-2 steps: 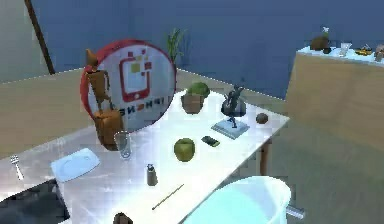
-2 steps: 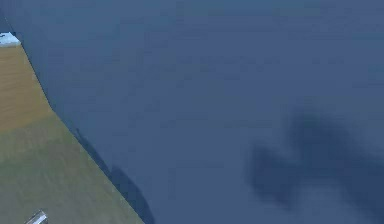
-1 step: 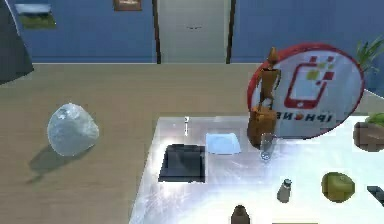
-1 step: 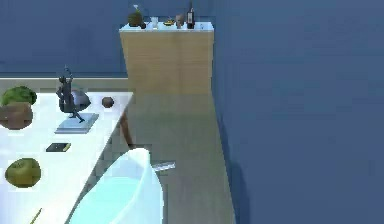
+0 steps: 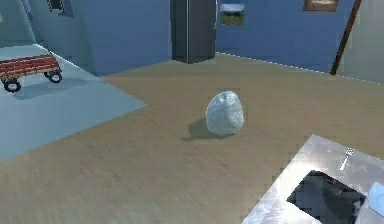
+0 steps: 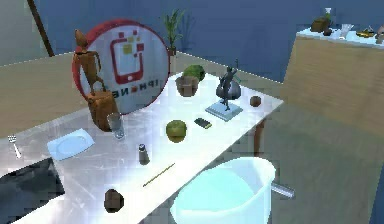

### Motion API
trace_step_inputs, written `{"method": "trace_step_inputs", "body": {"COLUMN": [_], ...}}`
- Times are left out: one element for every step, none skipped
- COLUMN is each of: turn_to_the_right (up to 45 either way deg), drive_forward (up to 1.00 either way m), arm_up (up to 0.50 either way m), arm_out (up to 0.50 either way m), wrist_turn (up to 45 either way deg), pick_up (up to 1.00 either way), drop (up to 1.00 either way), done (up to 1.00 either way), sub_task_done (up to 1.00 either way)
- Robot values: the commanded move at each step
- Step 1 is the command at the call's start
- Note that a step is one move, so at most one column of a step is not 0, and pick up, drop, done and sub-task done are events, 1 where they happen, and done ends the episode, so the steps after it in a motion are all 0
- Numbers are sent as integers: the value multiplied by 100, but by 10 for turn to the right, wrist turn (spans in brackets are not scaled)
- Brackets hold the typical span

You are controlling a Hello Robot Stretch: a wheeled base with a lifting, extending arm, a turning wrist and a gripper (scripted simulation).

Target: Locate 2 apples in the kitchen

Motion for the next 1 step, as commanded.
{"method": "trace_step_inputs", "body": {"turn_to_the_right": [-90], "drive_forward": [0], "arm_up": [0], "arm_out": [0], "wrist_turn": [0], "pick_up": [0], "drop": [0], "done": [0], "sub_task_done": [0]}}
